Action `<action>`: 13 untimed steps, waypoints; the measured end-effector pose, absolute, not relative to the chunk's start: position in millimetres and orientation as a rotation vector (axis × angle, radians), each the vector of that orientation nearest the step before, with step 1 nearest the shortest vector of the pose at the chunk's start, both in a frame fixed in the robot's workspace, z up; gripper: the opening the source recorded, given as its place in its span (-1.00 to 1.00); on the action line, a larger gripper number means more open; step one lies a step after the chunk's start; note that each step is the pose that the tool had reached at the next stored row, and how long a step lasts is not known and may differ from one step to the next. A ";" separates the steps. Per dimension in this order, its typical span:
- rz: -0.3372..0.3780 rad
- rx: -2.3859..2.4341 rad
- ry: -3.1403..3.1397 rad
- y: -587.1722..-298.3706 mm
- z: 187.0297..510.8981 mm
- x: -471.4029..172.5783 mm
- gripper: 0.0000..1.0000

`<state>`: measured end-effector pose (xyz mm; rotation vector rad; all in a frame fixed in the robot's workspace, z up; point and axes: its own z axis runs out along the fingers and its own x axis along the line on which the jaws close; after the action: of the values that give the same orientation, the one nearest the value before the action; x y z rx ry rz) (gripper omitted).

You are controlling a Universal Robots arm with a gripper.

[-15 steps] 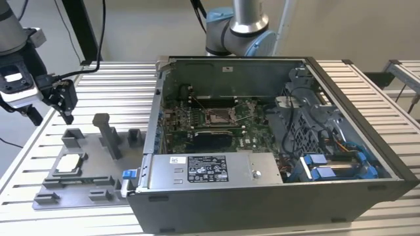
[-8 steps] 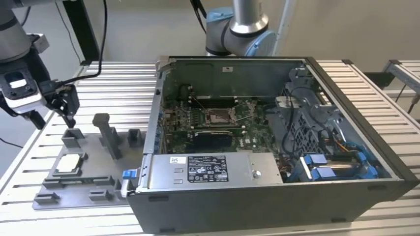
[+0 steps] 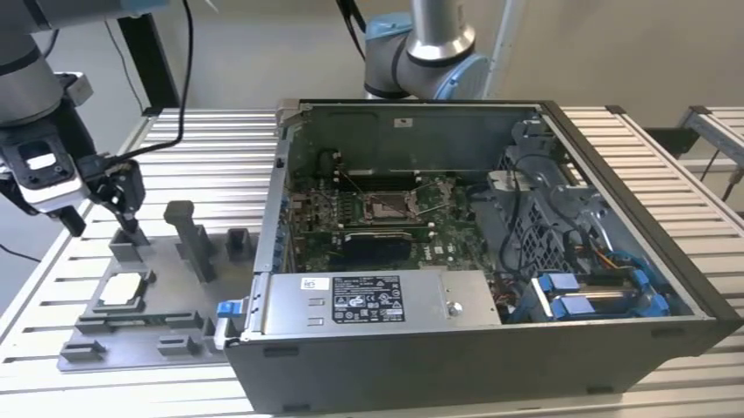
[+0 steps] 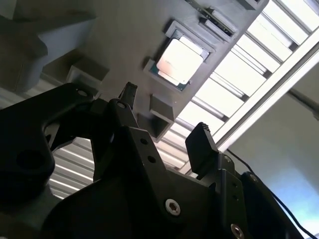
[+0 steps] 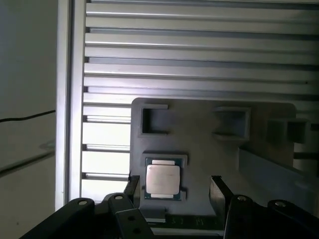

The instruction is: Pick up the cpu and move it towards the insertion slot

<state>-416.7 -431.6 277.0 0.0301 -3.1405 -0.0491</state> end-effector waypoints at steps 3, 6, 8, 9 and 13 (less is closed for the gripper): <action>-0.049 0.030 -3.140 -431.6 272.1 -416.7 1.00; -0.049 0.030 -3.141 -431.6 267.0 -416.7 1.00; -0.049 0.030 -3.141 -431.5 263.7 -416.7 1.00; -0.048 0.030 -3.140 -431.5 262.1 -416.7 1.00; -0.048 0.030 -3.141 -431.6 255.2 -416.7 1.00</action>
<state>-416.7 -431.6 255.2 0.0300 -3.1405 -0.0481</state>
